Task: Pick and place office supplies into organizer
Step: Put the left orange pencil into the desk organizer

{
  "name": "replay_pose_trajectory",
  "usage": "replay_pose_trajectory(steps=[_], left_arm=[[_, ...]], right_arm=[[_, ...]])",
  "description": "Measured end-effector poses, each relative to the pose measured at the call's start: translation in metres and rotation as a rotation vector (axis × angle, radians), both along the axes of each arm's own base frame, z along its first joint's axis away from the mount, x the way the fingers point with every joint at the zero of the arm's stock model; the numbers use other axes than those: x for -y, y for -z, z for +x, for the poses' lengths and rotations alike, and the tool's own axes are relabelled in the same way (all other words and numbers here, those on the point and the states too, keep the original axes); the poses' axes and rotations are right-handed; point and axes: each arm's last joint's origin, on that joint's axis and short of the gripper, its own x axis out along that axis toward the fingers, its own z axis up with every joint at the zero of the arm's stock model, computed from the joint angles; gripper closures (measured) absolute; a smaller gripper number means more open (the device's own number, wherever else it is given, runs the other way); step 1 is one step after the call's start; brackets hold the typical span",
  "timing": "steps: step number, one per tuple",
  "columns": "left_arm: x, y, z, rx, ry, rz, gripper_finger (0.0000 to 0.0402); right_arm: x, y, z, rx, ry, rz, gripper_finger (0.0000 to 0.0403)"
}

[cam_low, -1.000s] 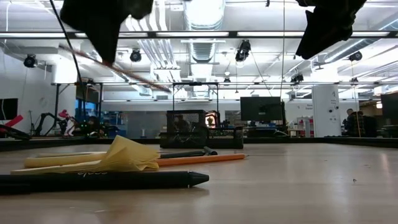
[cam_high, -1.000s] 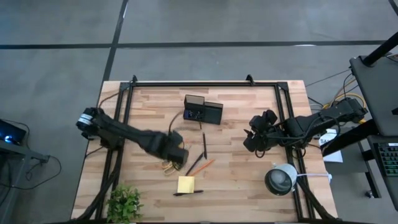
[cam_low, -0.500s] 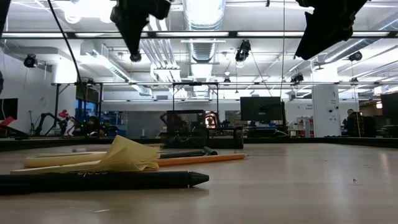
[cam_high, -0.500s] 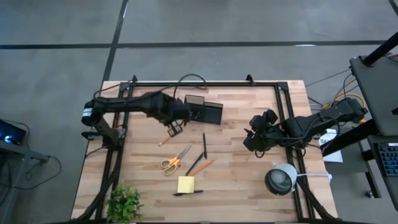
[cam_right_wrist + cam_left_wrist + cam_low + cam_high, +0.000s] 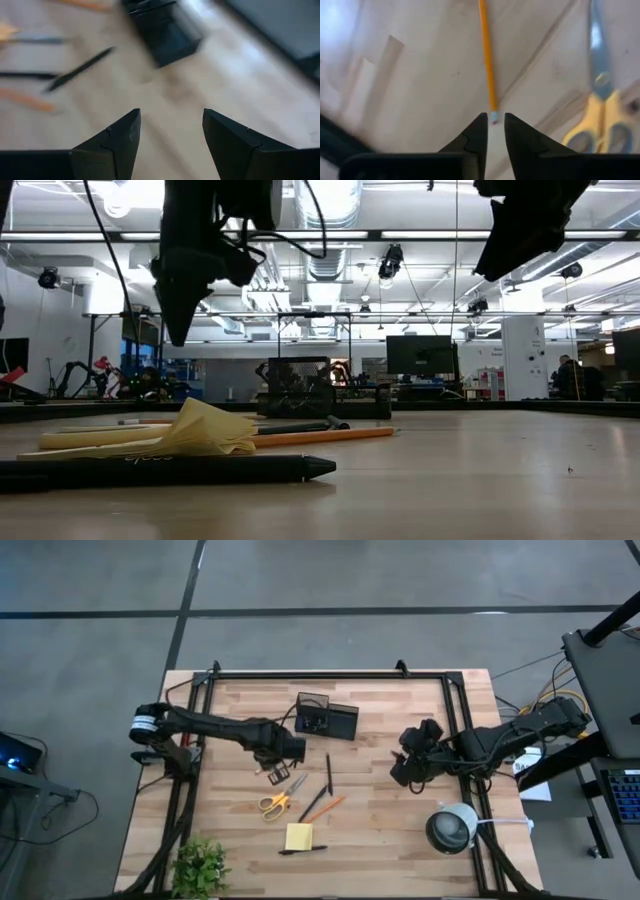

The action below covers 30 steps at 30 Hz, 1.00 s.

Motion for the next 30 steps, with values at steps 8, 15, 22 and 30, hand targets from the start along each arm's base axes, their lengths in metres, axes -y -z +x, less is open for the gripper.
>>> replay_pose_trajectory(steps=[8,15,22,30], left_arm=[[0.0,0.013,-0.002,0.428,-0.31,-0.076,0.0359],[-0.008,0.042,-0.011,0.473,-0.429,-0.012,0.0398],[-0.028,0.049,-0.013,0.477,-0.496,0.174,0.04],[-0.047,0.078,0.005,0.444,-0.46,0.205,0.04]], right_arm=[[0.029,0.009,0.037,0.078,-0.028,0.218,0.0255],[0.047,0.011,0.073,0.144,-0.214,0.292,0.0384],[0.05,0.007,0.107,0.132,-0.222,0.264,0.0392],[0.05,-0.012,0.133,0.169,-0.258,0.218,0.0392]])
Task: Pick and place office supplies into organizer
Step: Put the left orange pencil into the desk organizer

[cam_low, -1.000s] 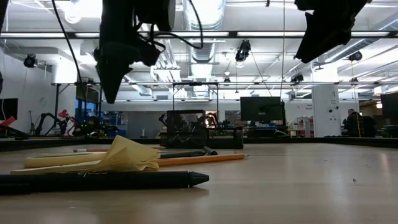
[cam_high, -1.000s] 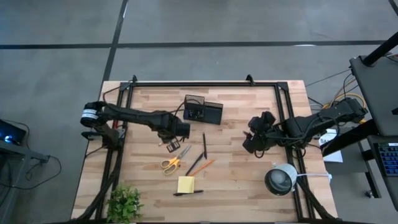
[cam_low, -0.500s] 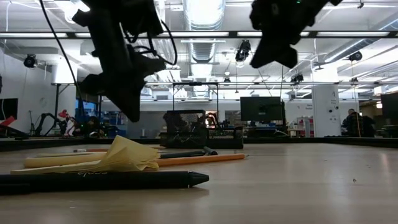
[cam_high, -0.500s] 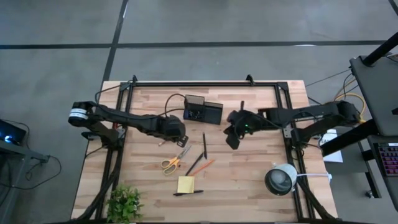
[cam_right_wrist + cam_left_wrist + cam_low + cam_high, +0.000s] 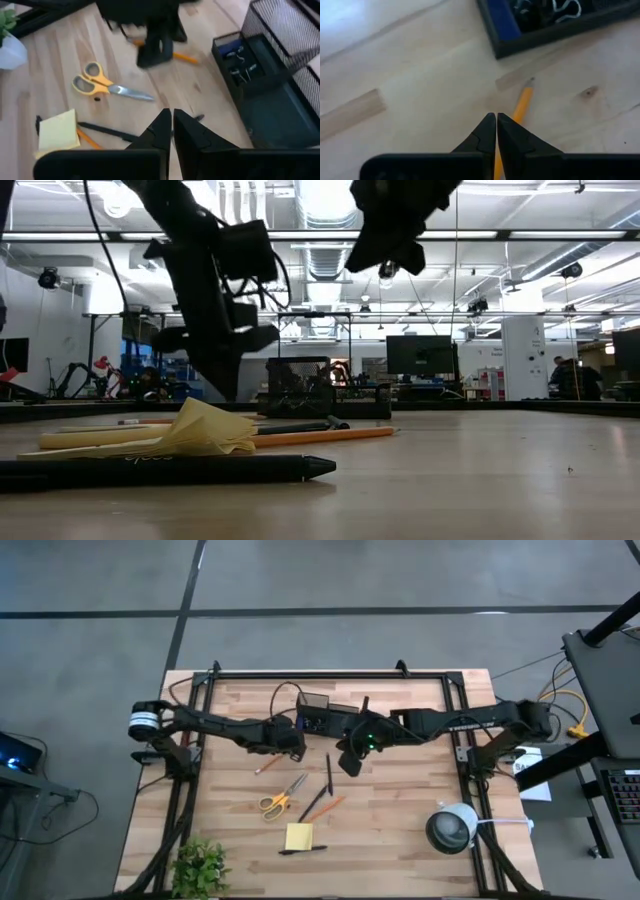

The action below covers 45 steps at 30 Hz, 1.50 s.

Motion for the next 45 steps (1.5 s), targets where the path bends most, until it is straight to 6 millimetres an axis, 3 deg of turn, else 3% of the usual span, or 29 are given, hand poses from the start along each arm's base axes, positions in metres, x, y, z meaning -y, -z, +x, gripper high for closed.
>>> replay_pose_trajectory(steps=[7,13,20,24,28,33,38,41,45], left_arm=[[0.002,0.021,0.008,-0.044,0.071,-0.062,0.0401],[0.008,0.022,0.011,-0.032,0.111,-0.121,0.0401],[0.032,-0.009,0.019,0.181,0.408,-0.344,0.0401],[0.037,-0.022,0.006,0.134,0.345,-0.262,0.0401],[0.039,-0.041,-0.015,0.103,0.279,-0.199,0.0401],[0.052,-0.048,-0.04,0.058,0.288,-0.262,0.0401],[0.069,-0.04,-0.061,0.089,0.198,-0.34,0.0401],[0.079,-0.036,-0.067,0.139,0.162,-0.377,0.0401],[0.09,-0.032,-0.074,0.159,0.147,-0.388,0.0401]], right_arm=[[0.002,-0.01,-0.003,-0.002,0.052,-0.058,0.0392],[0.002,-0.005,-0.007,-0.049,0.058,-0.056,0.0392],[0.002,-0.002,-0.008,-0.062,0.041,-0.069,0.0392],[0.001,0.002,-0.01,-0.113,-0.063,-0.118,0.0392],[-0.002,0.022,-0.008,-0.216,-0.267,-0.113,0.0392],[-0.004,0.063,0.013,-0.321,-0.483,-0.184,0.0392],[-0.007,0.099,0.049,-0.358,-0.595,-0.072,0.0392],[-0.008,0.107,0.069,-0.344,-0.596,-0.032,0.0392],[-0.003,0.102,0.094,-0.296,-0.555,-0.027,0.0392]])
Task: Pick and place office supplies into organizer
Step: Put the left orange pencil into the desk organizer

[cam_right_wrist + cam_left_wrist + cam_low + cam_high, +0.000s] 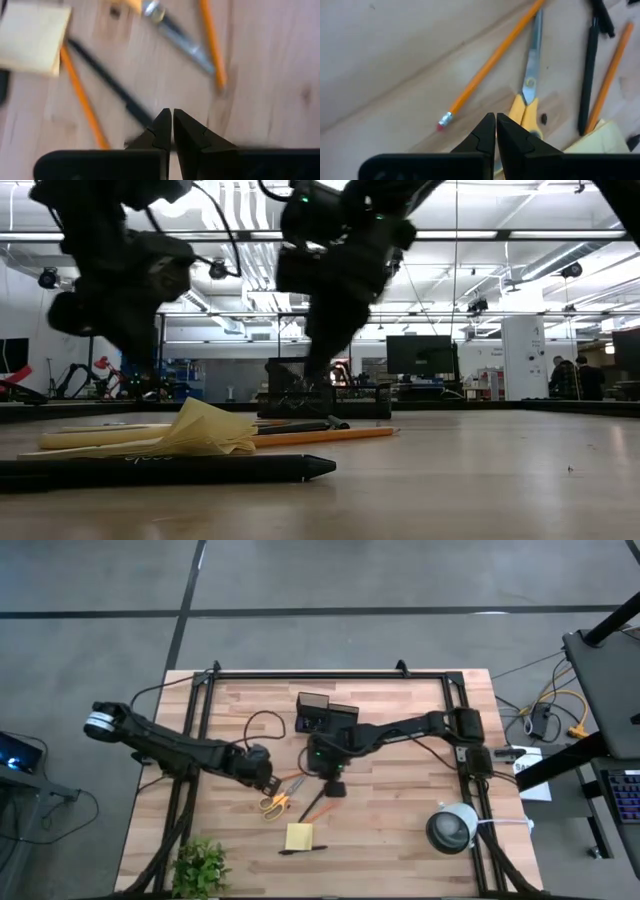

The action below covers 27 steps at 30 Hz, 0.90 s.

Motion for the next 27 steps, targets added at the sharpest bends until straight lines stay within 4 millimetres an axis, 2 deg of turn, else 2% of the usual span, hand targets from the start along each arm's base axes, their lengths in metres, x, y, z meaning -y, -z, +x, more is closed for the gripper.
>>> replay_pose_trajectory(steps=[3,7,14,27], left_arm=[[0.007,0.006,-0.005,-0.014,-0.007,-0.006,0.0401],[0.01,0.013,-0.009,-0.039,-0.014,0.011,0.0401],[0.011,0.022,-0.008,-0.034,-0.02,0.031,0.0401],[0.009,0.031,-0.014,-0.037,-0.023,0.041,0.0401]], right_arm=[[0.01,-0.007,0.017,0.05,0.049,0.017,0.0392],[0.022,0.002,0.03,0.03,0.054,0.012,0.0392],[0.024,0.029,0.033,-0.104,0.0,-0.003,0.0392],[0.034,0.031,0.033,-0.094,0.06,-0.005,0.0392]])
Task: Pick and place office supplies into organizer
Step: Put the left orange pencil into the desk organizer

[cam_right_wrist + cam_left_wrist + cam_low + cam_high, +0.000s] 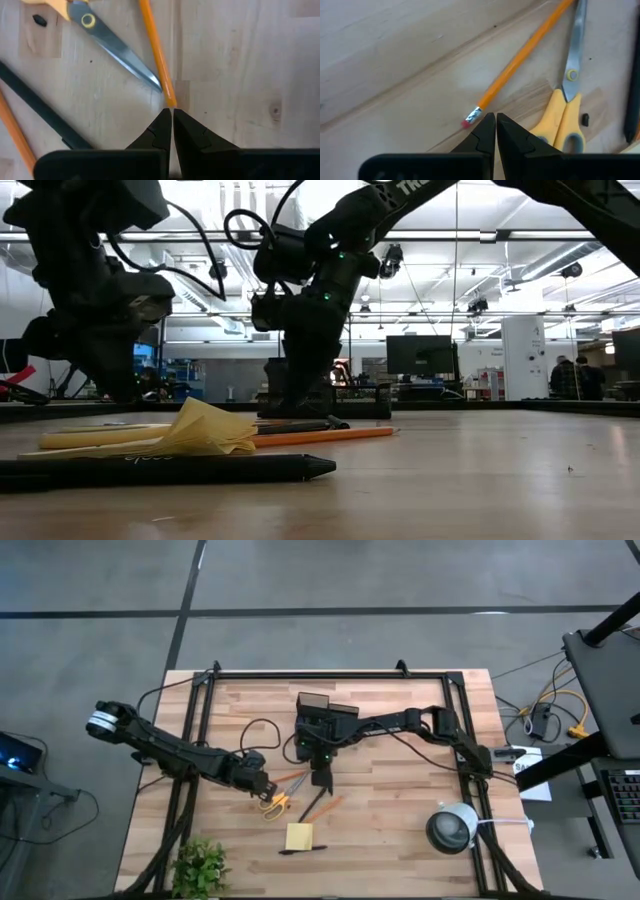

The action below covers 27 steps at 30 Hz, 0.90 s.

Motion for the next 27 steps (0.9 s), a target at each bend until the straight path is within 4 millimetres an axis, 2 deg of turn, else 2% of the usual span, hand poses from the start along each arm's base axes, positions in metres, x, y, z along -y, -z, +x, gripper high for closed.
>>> replay_pose_trajectory(steps=[27], left_arm=[[0.0001,-0.0001,0.0004,0.004,-0.001,0.001,0.0401]], right_arm=[[-0.0008,0.0095,0.0021,0.073,-0.033,-0.017,0.0392]])
